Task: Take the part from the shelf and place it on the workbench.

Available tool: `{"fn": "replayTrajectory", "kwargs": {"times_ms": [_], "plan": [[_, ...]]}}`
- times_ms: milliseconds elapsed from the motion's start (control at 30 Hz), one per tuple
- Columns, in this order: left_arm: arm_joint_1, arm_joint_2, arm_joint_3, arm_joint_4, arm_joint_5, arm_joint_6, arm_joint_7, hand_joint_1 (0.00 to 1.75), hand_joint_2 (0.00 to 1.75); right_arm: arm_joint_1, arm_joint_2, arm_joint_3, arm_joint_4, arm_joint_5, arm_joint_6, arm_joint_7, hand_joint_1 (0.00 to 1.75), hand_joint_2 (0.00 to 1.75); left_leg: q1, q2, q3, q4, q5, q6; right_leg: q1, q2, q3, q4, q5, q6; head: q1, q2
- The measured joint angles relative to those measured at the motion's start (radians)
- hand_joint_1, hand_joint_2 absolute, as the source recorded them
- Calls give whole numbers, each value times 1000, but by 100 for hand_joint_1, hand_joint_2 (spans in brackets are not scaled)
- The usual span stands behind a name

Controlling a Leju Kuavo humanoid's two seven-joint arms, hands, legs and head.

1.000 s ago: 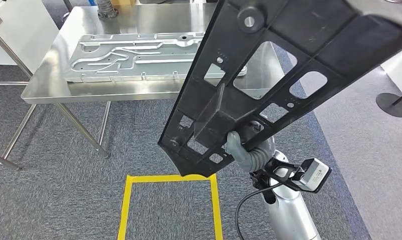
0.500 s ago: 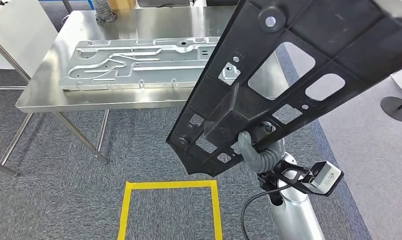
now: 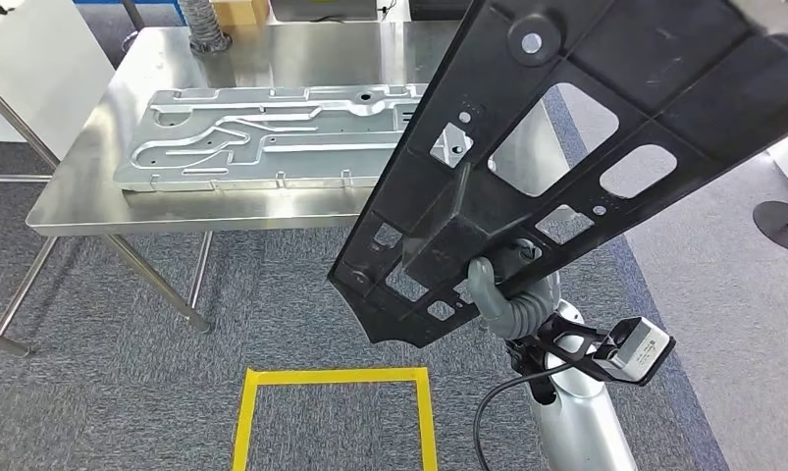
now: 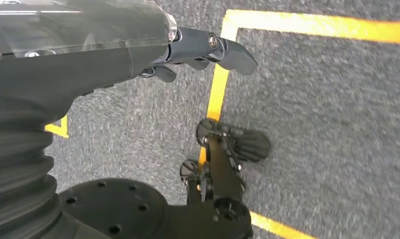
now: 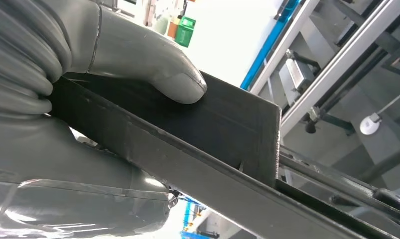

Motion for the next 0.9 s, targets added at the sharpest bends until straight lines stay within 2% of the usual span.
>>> {"fn": "replayTrajectory", "kwargs": {"times_ms": [33, 67, 100, 167, 200, 233, 267, 300, 333, 367, 400, 500, 567, 600, 667, 700, 733, 767, 833, 867, 900], "plan": [[0, 0, 0, 0, -1, 0, 0, 0, 175, -1, 0, 0, -1, 0, 0, 0, 175, 175, 3, 0, 6, -7, -1, 6, 0, -1, -5, 15, -9, 5, 0, 0], [0, 0, 0, 0, -1, 0, 0, 0, 175, -2, 0, -1, -3, 1, 0, -1, 175, 175, 6, 0, 13, -13, -2, 11, 0, -1, -24, 53, -27, 9, 0, 0], [-1, 0, 0, 0, -2, 0, -1, 0, 175, -1, 0, -2, -4, 1, 0, -1, 175, 175, 6, 0, 19, -16, -5, 15, -1, -1, -57, 114, -52, 12, 0, 0], [-1, 0, 0, 0, -1, -1, -1, 0, 175, 3, 0, -3, -4, 1, 0, -1, 175, 175, 5, 0, 28, -16, -15, 21, -3, -1, -147, 256, -93, 17, 0, 0], [-1, 0, 0, 0, -1, -1, -1, 0, 175, 5, 0, -3, -4, 1, 0, -1, 175, 175, 5, -1, 34, -15, -21, 21, -4, -1, -179, 293, -90, 19, 0, 0], [0, 0, 0, 0, 0, -2, 0, 0, 175, 7, -1, -3, -4, 2, 0, -1, 175, 175, 5, -2, 42, -15, -27, 20, -5, -1, -192, 292, -65, 19, 0, 0], [1, -1, 0, 0, 1, -2, 0, 0, 175, 7, 0, -3, -4, 2, 0, -1, 175, 175, 5, -3, 52, -14, -35, 19, -6, -2, -183, 249, -21, 18, 0, 0], [1, -1, 0, 0, 2, -3, 0, 0, 175, 6, 0, -3, -4, 2, 0, -1, 175, 175, 5, -4, 63, -13, -43, 16, -7, -2, -161, 177, 30, 15, 0, 0], [1, -2, 0, 0, 3, -3, 0, 0, 175, 5, 0, -3, -3, 3, 0, -1, 175, 175, 3, -5, 71, -12, -52, 12, -5, -2, -136, 111, 67, 12, 0, 0], [0, -3, 0, 0, 3, -4, 0, 0, 175, 3, 0, -3, -3, 4, 0, -1, 175, 175, 2, -6, 76, -11, -59, 7, -3, -2, -115, 58, 87, 7, 0, 0], [0, -3, 0, 0, 4, -4, 0, 0, 175, 2, 0, -3, -2, 5, 0, -1, 175, 175, 1, -6, 78, -10, -65, 1, -1, -2, -104, 30, 91, 2, 0, 0], [-1, -2, 0, 0, 4, -4, 1, 0, 175, -1, 0, -3, -1, 6, 0, 0, 175, 175, 2, -3, 81, -11, -76, -16, -1, 2, -95, 18, 76, -14, 0, 0], [-3, -2, 0, 0, 4, -4, 0, 0, 175, -4, 0, -3, -1, 5, 1, 0, 175, 175, 4, -1, 65, 35, -101, -28, -5, 0, -81, 9, 71, -25, 0, 0], [-3, -2, 0, 0, 4, -4, 0, 0, 175, -5, 1, -3, -1, 5, 1, 0, 175, 175, 6, 0, 36, 91, -124, -33, -7, -1, -73, 6, 67, -30, 0, 0], [0, -3, 0, 0, 4, -4, 0, 0, 175, -6, 1, -3, 0, 5, 1, 0, 175, 175, 9, 0, -49, 233, -169, -42, -7, -3, -62, 5, 58, -34, 0, 0], [2, -3, 0, 0, 4, -4, 0, 0, 175, -6, 1, -3, 2, 5, 1, 0, 175, 175, 9, 0, -85, 281, -171, -44, -6, -2, -56, 5, 52, -34, 0, 0], [4, -3, 0, 0, 4, -4, 0, 0, 175, -6, 1, -3, 3, 5, 1, 0, 175, 175, 10, 0, -105, 292, -153, -44, -6, -2, -48, 5, 46, -34, 0, 0], [5, -3, 0, 0, 4, -4, 0, 0, 175, -6, 1, -3, 4, 5, 2, 0, 175, 175, 9, 0, -104, 261, -114, -43, -6, -1, -39, 5, 39, -33, 0, 0], [6, -3, 0, 0, 4, -4, 1, 0, 175, -6, 1, -3, 5, 5, 2, 0, 175, 175, 8, 1, -61, 126, -18, -35, -6, 0, -18, 4, 24, -29, 0, 0], [6, -3, 0, 0, 4, -4, 1, 0, 175, -7, 1, -3, 5, 5, 2, 0, 175, 175, 6, 1, -37, 65, 11, -30, -4, 1, -11, 5, 17, -24, 0, 0], [5, -3, 0, 0, 4, -4, 1, 0, 175, -7, 1, -3, 5, 5, 2, 0, 175, 175, 3, 0, -23, 28, 22, -24, -3, 1, -9, 5, 13, -19, 0, 0]]}}
